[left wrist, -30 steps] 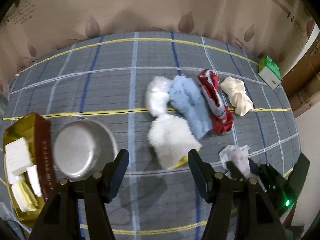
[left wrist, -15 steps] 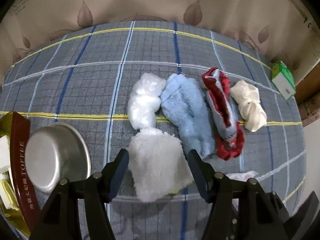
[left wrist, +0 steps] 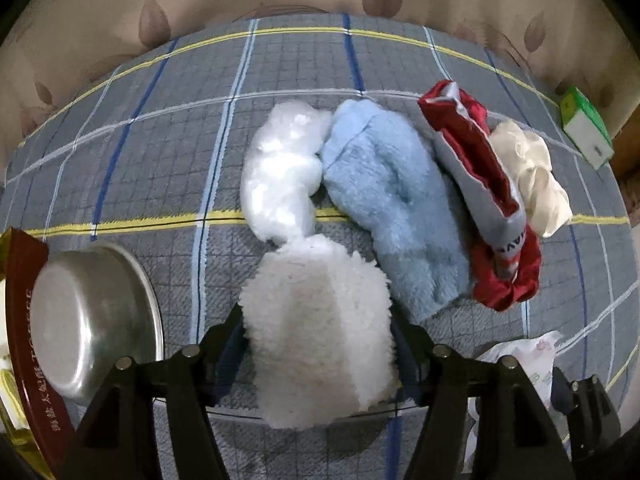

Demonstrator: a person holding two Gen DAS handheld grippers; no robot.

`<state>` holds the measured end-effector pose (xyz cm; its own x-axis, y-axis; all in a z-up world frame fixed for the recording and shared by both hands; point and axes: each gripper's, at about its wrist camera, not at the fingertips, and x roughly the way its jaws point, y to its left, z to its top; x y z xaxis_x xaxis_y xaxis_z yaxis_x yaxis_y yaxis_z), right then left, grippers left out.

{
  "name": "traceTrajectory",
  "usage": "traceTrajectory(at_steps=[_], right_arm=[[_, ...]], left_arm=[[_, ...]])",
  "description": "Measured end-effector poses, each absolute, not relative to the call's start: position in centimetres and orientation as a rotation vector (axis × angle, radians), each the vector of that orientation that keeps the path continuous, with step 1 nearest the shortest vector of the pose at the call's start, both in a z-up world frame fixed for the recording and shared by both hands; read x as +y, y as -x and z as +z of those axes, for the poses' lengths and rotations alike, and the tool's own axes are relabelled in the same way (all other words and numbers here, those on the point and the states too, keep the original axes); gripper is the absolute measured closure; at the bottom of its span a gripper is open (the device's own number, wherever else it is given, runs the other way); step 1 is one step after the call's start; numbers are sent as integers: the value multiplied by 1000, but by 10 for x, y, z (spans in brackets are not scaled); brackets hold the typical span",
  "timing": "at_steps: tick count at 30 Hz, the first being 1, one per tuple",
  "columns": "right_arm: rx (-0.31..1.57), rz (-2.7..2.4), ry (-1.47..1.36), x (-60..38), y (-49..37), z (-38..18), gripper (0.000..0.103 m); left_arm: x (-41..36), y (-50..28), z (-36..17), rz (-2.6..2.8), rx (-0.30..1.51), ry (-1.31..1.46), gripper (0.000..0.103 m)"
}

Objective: Organize soft objects
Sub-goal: 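Grasp the white fluffy mitt with the left tool while the right tool holds the printed pad, then carry the white fluffy mitt into the gold tray and open the left tool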

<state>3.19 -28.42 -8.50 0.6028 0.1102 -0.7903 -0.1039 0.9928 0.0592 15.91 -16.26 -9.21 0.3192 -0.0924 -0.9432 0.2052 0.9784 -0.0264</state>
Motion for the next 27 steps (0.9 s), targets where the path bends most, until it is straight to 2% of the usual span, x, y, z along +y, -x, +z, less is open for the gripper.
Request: traceTrajectory(at_steps=[6, 8, 10, 12, 14, 17, 27], right_arm=[[915, 131, -7, -284, -31, -85, 57], [917, 162, -18, -284, -31, -86, 47], [918, 157, 2, -281, -30, -86, 47], [919, 150, 19, -278, -29, -86, 47], [919, 148, 23, -278, -29, -86, 47], [919, 149, 22, -277, -30, -86, 47], [920, 142, 37, -274, -30, -86, 47]], left_arm=[[-167, -162, -91, -217, 1246, -100, 34], [-168, -162, -92, -228, 1248, -95, 34], [-165, -161, -90, -246, 1250, -75, 36], [-162, -159, -86, -267, 1247, -63, 50], [-156, -156, -84, -278, 1249, -38, 53], [-148, -150, -80, -288, 1250, -15, 56], [-131, -104, -47, -340, 1207, -70, 57]])
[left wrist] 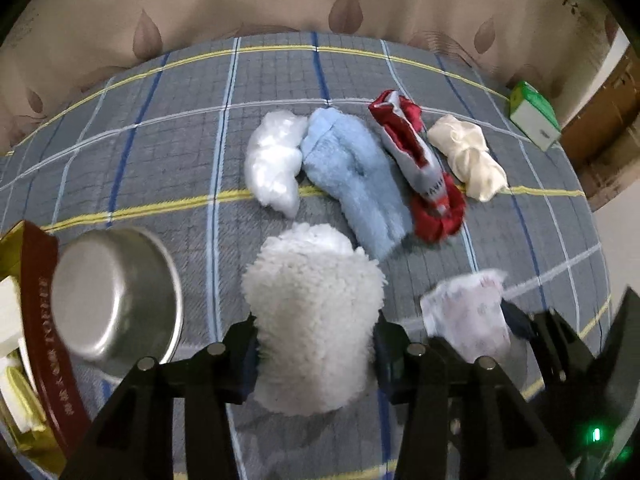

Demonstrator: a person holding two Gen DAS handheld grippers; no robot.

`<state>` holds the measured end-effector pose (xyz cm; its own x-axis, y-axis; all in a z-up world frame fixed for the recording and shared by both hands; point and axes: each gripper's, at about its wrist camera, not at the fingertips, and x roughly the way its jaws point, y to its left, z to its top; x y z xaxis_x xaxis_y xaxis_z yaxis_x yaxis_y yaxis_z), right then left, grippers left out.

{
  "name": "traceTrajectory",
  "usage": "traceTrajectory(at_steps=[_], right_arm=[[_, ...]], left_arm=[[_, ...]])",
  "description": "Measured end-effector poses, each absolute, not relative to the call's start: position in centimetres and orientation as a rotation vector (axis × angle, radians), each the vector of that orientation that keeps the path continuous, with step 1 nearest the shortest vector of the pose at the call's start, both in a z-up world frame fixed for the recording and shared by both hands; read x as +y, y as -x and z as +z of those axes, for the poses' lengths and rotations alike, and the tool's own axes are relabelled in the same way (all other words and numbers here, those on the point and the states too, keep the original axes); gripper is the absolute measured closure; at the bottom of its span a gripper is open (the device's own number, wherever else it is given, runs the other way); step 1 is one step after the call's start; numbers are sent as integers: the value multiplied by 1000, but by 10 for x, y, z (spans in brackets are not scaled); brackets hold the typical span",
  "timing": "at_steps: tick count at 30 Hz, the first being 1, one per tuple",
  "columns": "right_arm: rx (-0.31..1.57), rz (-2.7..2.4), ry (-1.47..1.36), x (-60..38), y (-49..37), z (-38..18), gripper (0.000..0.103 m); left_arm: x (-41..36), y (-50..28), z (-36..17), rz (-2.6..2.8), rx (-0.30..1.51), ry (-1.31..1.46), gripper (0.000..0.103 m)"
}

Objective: Organize soft objects
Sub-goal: 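Carry the white fluffy mitt into the gold tray and open the left tool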

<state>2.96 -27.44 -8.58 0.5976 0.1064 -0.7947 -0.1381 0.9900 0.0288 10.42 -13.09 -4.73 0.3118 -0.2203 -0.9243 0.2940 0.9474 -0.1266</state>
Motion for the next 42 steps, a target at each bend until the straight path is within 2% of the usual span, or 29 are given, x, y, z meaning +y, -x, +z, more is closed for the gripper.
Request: traceTrajectory(at_steps=[3, 10, 13, 23, 28, 36, 42], right_arm=[[918, 140, 42, -274, -29, -85, 47], [906, 128, 53, -273, -28, -83, 64], [905, 134, 55, -271, -27, -83, 66], [908, 143, 43, -273, -28, -84, 67], [908, 143, 42, -273, -28, -84, 67], [908, 142, 43, -272, -28, -83, 67], [908, 143, 42, -272, -28, -83, 66]], left_arm=[[-123, -91, -40, -363, 1208, -89, 57], [-95, -65, -28, -354, 1211, -101, 57], [-78, -53, -20, -343, 1195, -92, 57], [-10, -4, -6, -287, 1233, -60, 57], [51, 5, 7, -166, 1228, -21, 57], [144, -24, 34, 19, 1155, 56, 57], [190, -67, 30, 83, 1132, 153, 57]])
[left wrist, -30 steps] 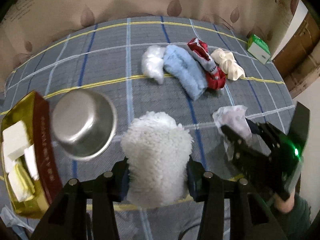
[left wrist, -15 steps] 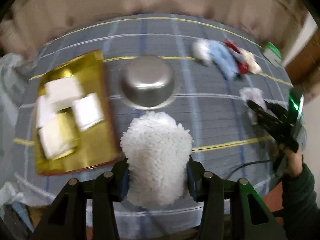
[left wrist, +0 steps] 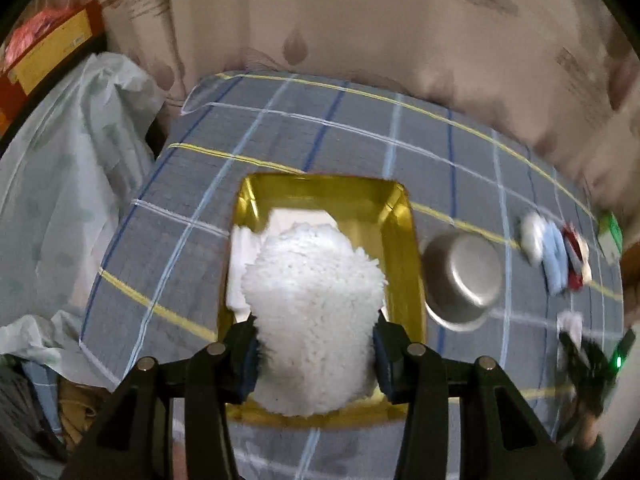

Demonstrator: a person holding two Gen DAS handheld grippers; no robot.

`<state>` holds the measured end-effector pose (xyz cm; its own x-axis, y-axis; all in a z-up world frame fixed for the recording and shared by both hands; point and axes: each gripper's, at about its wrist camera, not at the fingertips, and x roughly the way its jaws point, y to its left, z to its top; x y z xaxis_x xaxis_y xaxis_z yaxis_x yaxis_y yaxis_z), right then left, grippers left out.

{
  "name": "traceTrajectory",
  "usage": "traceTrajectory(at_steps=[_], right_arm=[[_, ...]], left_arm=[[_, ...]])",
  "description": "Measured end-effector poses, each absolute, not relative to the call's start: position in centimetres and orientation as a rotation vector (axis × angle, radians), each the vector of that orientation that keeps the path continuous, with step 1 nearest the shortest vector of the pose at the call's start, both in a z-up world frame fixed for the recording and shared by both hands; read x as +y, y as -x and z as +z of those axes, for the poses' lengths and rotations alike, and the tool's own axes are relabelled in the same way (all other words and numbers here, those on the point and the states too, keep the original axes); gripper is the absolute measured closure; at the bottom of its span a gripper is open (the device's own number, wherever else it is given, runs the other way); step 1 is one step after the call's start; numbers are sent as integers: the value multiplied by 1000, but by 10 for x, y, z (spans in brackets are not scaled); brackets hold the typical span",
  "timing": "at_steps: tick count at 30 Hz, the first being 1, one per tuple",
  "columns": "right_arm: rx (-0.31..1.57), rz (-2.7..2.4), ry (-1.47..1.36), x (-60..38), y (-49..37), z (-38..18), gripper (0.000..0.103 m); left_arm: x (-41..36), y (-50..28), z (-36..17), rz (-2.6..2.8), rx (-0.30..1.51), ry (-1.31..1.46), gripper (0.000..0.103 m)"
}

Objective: Organize soft objects
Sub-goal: 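Carry the white fluffy mitt into the gold tray and open the left tool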

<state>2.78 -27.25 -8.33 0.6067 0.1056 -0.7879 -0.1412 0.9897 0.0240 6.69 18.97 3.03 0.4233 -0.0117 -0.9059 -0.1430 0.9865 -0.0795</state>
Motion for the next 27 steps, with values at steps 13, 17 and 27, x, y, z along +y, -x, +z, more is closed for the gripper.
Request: traceTrajectory(at_steps=[13, 17, 27], right_arm=[[908, 143, 43, -273, -28, -83, 66], [907, 142, 43, -273, -28, -83, 66], [907, 142, 43, -272, -29, -83, 66]], left_arm=[[164, -145, 0, 6, 1164, 98, 54], [157, -160, -16, -10, 1219, 104, 51], [156, -170, -26, -43, 1230, 164, 41]])
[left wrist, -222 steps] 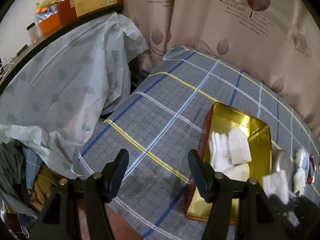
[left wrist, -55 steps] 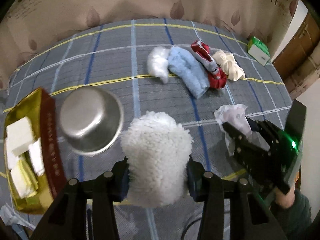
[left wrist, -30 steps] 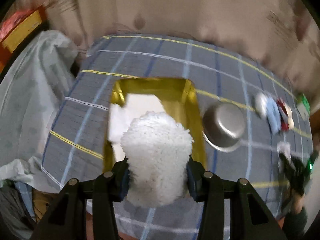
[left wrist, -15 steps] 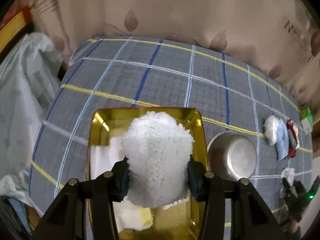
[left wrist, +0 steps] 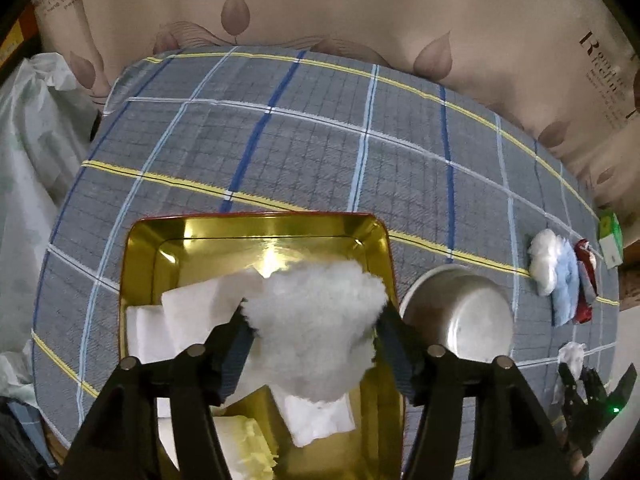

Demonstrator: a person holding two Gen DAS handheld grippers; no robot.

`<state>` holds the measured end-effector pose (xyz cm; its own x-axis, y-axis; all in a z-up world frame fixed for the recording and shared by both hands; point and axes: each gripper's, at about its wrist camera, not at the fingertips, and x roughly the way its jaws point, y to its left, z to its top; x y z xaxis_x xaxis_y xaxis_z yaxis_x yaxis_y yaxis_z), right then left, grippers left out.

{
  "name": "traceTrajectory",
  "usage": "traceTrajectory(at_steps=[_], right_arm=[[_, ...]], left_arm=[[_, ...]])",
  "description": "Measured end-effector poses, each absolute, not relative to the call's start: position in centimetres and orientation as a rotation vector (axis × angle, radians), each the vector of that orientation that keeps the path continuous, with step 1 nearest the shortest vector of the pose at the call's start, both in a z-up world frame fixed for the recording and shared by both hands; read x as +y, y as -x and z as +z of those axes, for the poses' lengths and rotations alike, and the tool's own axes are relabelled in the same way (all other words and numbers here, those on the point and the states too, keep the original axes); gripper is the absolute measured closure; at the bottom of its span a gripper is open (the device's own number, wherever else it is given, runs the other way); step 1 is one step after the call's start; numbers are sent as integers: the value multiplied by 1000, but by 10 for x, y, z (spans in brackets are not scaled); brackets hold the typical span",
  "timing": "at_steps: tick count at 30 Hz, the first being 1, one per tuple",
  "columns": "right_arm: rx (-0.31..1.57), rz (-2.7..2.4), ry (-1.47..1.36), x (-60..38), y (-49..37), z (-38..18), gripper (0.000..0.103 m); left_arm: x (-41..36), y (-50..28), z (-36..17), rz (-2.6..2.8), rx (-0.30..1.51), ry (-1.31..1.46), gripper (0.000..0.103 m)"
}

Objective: Organize soft objects
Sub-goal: 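Carry the white fluffy mitt into the gold tray and open the left tool, then carry the printed white pad into the gold tray and open the right tool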

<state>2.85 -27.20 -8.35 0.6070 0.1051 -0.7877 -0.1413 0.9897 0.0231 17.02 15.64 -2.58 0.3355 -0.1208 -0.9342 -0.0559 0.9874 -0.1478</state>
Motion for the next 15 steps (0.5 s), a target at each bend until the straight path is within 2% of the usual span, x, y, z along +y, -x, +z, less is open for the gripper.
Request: traceTrajectory(at_steps=[8, 15], right_arm=[[907, 141, 45, -272, -28, -83, 66], [908, 143, 41, -273, -28, -83, 66]], left_arm=[[165, -162, -9, -40, 1188, 194, 41], [161, -121, 6, -3, 1153, 138, 41]])
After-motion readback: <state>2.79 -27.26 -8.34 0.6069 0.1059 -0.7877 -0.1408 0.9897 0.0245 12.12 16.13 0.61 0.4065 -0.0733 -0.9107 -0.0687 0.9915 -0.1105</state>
